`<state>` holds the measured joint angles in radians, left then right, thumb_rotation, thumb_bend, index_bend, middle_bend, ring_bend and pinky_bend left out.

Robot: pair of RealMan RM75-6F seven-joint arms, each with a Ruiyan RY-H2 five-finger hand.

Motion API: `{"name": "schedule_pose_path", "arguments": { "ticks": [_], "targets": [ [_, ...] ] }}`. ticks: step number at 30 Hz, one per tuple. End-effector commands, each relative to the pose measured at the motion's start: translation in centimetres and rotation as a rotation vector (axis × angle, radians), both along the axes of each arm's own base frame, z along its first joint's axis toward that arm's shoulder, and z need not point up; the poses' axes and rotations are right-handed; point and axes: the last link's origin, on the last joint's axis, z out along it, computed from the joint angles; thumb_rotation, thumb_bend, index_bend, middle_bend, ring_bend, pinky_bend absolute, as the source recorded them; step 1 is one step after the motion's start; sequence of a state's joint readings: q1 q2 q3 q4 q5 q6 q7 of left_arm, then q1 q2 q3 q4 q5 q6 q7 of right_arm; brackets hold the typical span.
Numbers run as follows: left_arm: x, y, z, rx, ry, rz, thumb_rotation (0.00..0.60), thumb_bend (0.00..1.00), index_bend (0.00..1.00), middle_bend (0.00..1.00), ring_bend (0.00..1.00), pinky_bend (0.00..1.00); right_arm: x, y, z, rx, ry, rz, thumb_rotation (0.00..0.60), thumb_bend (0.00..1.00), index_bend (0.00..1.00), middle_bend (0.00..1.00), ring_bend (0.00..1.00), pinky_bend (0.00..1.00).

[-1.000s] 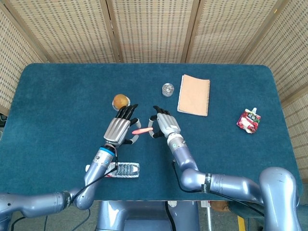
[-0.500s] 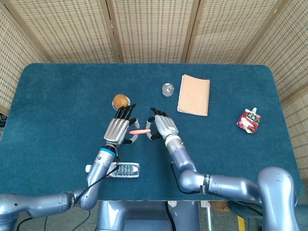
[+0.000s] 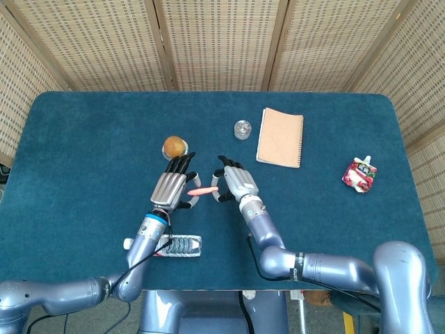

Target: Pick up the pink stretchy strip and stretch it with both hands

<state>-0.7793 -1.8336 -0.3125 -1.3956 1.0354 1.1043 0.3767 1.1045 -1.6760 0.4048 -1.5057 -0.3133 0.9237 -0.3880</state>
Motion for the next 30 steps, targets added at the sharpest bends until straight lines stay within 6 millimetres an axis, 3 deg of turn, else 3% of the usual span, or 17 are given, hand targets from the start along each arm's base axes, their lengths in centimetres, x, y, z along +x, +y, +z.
{"name": "schedule_pose_path", "arguments": {
  "ticks": [1,30],
  "targets": [
    [0.06,-0.07,-0.17,-0.005,-0.007,-0.004,0.6,0.33,0.51,0.0,0.0,0.0,0.01,0.06,0.01,0.001,0.001,0.002,0.6,0.72,0.82,0.11,0.0,0.0],
    [0.55,-0.18,0.11,0.009,-0.007,-0.024,0.6,0.37,0.54,0.0,0.0,0.0,-0.3,0.2,-0.09,0.01,0.004,-0.006,0.6,0.72,0.82,0.12,0.0,0.0]
  ]
}}
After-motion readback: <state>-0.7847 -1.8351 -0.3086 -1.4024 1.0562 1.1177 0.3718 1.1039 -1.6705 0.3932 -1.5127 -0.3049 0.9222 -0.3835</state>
